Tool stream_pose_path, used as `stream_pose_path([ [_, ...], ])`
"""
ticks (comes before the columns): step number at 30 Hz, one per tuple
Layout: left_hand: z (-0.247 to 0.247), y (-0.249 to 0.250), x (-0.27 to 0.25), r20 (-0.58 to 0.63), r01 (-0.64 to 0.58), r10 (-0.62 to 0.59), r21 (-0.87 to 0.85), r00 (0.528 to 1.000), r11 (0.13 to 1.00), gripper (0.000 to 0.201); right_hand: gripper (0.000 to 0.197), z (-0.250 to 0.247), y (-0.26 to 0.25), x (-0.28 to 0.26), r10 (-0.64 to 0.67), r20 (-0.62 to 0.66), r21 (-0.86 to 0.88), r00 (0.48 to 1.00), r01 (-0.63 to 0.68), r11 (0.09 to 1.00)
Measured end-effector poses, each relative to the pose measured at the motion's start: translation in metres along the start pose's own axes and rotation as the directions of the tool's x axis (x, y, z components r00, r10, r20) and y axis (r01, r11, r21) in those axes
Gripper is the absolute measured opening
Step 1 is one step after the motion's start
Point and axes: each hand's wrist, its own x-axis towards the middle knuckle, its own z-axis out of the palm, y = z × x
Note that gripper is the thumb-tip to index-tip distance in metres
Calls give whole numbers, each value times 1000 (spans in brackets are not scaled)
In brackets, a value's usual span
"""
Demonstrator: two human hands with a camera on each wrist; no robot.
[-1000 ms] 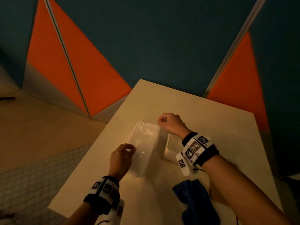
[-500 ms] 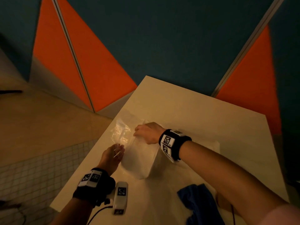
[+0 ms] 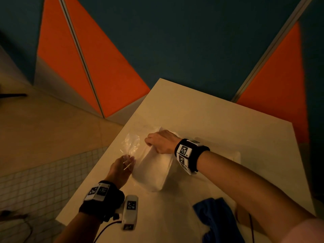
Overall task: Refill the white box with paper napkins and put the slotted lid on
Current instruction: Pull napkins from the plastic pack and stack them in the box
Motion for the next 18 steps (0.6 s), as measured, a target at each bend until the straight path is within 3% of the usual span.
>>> stream_pose_path([
  [2, -1, 0, 0, -36, -55, 57, 46, 998, 997, 18, 28, -1, 0, -3, 22, 24, 21, 999, -23, 1000],
  [3, -2, 0, 0, -109, -141, 154, 121, 982, 983, 17, 29, -1, 0, -5, 35, 32, 33, 999, -36, 999],
  [4, -2, 1, -2, -201, -265, 314, 237, 928, 935, 17, 30, -2, 0, -6, 43, 35, 46, 998, -44, 998],
  [5, -2, 2, -8, -261, -410, 513, 363, 817, 837, 22, 31, -2, 0, -8, 43, 33, 59, 999, -45, 997],
  [6, -1, 3, -17, -240, -559, 715, 480, 657, 676, 28, 33, -3, -1, -10, 40, 27, 68, 999, -42, 997],
  [7, 3, 3, -31, -126, -689, 876, 569, 466, 448, 30, 35, -3, -1, -12, 39, 20, 73, 999, -40, 997],
  [8, 6, 3, -45, 94, -770, 961, 621, 259, 146, 29, 35, -4, -1, -14, 36, 12, 73, 999, -37, 997],
  [9, 10, 0, -58, 379, -778, 922, 602, 77, -183, 27, 33, -4, -2, -16, 33, -1, 71, 999, -33, 997],
  [10, 11, -5, -65, 639, -721, 768, 520, -28, -458, 25, 30, -4, -3, -19, 29, -15, 65, 999, -28, 997],
  [11, 13, -10, -70, 809, -654, 588, 435, -17, -618, 26, 27, -5, -5, -21, 26, -27, 60, 999, -24, 998],
  [12, 13, -15, -69, 886, -614, 454, 413, 98, -672, 32, 25, -6, -6, -24, 25, -34, 56, 999, -23, 998],
  [13, 15, -17, -67, 882, -582, 385, 469, 272, -664, 44, 24, -7, -7, -27, 26, -44, 55, 999, -24, 998],
  [15, 16, -19, -58, 734, -489, 322, 652, 597, -580, 75, 24, -9, -9, -34, 28, -79, 66, 996, -23, 998],
  [16, 14, -20, -50, 669, -455, 290, 702, 684, -547, 82, 23, -11, -10, -39, 28, -112, 75, 993, -20, 997],
  [17, 13, -20, -47, 651, -448, 283, 716, 704, -535, 76, 23, -13, -10, -44, 28, -154, 85, 988, -15, 996],
  [18, 9, -20, -44, 676, -482, 291, 707, 677, -518, 61, 23, -16, -10, -49, 29, -203, 92, 979, -10, 996],
])
